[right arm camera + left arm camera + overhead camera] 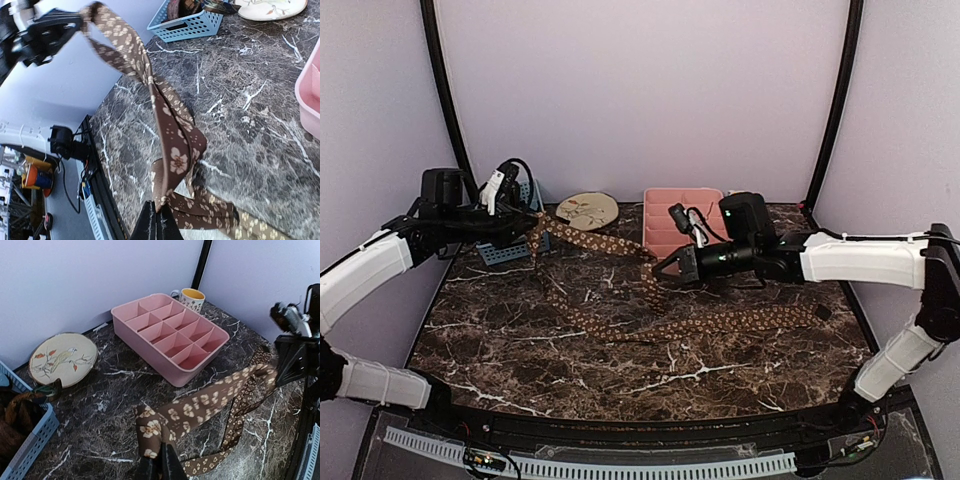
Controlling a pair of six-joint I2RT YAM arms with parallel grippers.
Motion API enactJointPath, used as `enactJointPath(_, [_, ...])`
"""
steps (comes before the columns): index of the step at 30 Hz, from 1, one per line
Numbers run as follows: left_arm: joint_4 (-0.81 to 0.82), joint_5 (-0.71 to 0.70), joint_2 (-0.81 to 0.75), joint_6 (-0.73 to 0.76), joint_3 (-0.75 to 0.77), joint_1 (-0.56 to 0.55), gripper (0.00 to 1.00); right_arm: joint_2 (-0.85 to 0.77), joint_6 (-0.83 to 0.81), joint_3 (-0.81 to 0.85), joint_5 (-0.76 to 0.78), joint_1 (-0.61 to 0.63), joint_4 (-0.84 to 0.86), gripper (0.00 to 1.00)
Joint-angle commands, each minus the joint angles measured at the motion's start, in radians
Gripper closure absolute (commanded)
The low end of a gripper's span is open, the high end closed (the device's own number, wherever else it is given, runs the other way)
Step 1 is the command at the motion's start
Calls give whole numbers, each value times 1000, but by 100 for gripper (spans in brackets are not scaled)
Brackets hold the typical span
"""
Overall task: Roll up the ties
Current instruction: Pass from the left arm to the right
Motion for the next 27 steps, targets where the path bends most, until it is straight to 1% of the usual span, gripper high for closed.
enactJointPath(1, [-139,-45,83,52,4,10,95,-145,-101,2,-29,-4,-89,100])
enactJointPath(4, [-162,-32,195,48,39,10,96,-188,-120,35,-73,-3,-104,100])
enactJointPath(7, [-153,-4,300,48,83,11,96,-194,-136,81,-121,-3,-127,100])
enactJointPath(10, [-180,40,430,60,171,12,94,-193,-147,106,-159,-3,-152,100])
enactJointPath(12, [-232,31,518,64,247,13,89,-197,-143,108,-168,-3,-158,100])
enactJointPath(13, [-239,29,544,59,271,12,80,-199,-144,109,-167,-3,-168,100])
enactJointPath(14, [-228,24,551,47,276,12,74,-201,-148,109,-163,-3,-177,100])
enactJointPath(15, [-198,20,536,32,263,12,70,-203,-152,107,-156,-3,-186,100])
enactJointPath(17, [-87,-9,460,-6,184,12,63,-206,-161,102,-135,-3,-210,100])
enactJointPath(19, [41,-51,360,-48,70,11,51,-209,-167,98,-120,-3,-228,100])
enactJointPath(21, [197,-70,256,-105,-76,8,41,-212,-164,95,-119,-2,-228,100])
enactJointPath(22, [277,-77,194,-131,-141,2,40,-214,-161,94,-121,-4,-224,100])
enactJointPath(24, [410,-112,108,-133,-272,-33,35,-217,-162,98,-114,-5,-228,100])
enactJointPath(25, [451,-149,82,-113,-315,-62,34,-218,-165,101,-111,-5,-234,100])
enactJointPath(27, [467,-185,75,-68,-348,-117,33,-222,-178,105,-100,-9,-249,100])
